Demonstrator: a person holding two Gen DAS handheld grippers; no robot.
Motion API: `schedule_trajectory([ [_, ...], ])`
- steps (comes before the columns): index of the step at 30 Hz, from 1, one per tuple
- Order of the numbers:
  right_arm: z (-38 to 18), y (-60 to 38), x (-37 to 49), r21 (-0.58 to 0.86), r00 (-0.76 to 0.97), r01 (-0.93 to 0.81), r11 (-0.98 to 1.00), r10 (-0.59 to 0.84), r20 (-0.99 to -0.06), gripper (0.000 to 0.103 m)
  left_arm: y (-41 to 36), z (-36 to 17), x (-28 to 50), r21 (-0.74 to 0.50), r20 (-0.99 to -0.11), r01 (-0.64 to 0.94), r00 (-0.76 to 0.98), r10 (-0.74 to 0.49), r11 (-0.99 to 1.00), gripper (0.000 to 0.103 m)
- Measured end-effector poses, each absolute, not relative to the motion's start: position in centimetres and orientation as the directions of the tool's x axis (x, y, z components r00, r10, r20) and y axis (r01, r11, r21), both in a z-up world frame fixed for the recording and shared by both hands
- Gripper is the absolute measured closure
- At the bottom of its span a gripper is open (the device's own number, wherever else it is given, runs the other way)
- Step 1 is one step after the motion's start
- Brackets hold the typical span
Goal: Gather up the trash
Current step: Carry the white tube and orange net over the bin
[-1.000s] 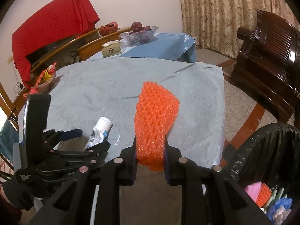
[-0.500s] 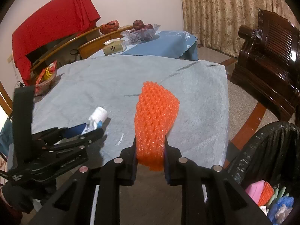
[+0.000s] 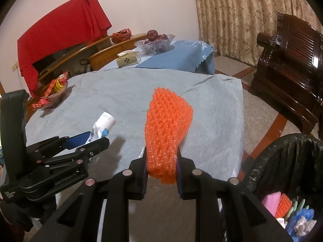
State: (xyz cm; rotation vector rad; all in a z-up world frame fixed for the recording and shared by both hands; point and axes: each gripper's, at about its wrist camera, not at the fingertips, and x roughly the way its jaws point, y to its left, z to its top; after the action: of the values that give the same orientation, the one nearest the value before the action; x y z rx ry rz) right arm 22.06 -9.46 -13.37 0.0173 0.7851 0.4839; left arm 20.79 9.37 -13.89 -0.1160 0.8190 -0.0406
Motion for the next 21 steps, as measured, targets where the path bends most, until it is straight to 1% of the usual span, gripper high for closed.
schedule_trajectory([
  [21,-9.4,-13.6,17.7,0.186,0.677,-0.379,0.907,0.408,-0.612,0.08,4.8,-9.4,18.1,-0.103,-0.672,0.083,0.729,-0.131,0.991,0.059],
])
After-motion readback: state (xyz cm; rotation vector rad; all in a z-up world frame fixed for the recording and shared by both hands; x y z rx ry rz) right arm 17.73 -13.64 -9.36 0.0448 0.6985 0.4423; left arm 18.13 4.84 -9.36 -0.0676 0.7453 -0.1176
